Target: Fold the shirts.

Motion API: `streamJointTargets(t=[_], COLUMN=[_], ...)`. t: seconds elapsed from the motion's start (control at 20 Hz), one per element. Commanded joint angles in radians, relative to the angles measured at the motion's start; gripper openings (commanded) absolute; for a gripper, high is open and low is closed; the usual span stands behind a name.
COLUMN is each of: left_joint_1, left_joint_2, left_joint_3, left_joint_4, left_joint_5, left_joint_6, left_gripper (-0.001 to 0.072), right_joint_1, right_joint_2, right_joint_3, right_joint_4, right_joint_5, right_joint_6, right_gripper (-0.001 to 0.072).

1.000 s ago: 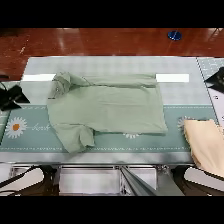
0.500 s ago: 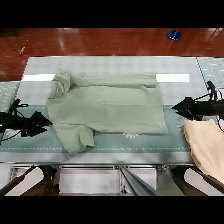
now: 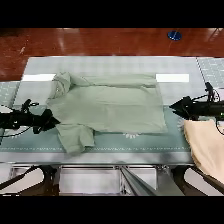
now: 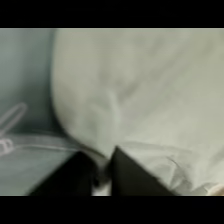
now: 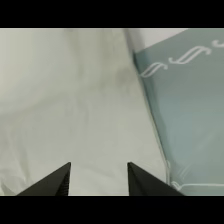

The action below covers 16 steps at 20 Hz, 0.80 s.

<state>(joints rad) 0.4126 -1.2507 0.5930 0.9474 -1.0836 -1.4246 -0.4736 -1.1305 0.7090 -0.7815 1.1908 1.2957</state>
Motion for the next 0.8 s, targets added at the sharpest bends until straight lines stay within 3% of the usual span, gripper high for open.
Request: streamJointTargets(t=[0.0,0.15,0.5,0.75], left_joint_1=[-0.020,-0.026,-0.027,-0.027], left_joint_2=[-0.023,-0.021,-0.020,-0.020], left_joint_3=[0.019,0.051,0.061,0.061], left_joint_4=[-0.021,-0.022,-0.024,-0.025], left_joint_5=[0.010,-0.025,-0.027,-0.026], left_joint_6=[0.030,0.056,0.055,0.055], left_gripper=[0.0018,0.0018,0.0018,0.0018], right_joint_1=[-0.091,-0.095,-0.089,0.108], right_joint_2=[0.000,0.000,-0.023,-0.111], right_joint_3=[-0.003,-0.062,-0.138,-0.137], right_joint_4=[-0.085,-0.316,-0.238,-0.206], right_joint_5=[0.085,0.180,0.119,0.044], right_joint_6=[-0.009,0.069,0.077,0.092], right_gripper=[0.0408,0.0408,0.0408,0.0408])
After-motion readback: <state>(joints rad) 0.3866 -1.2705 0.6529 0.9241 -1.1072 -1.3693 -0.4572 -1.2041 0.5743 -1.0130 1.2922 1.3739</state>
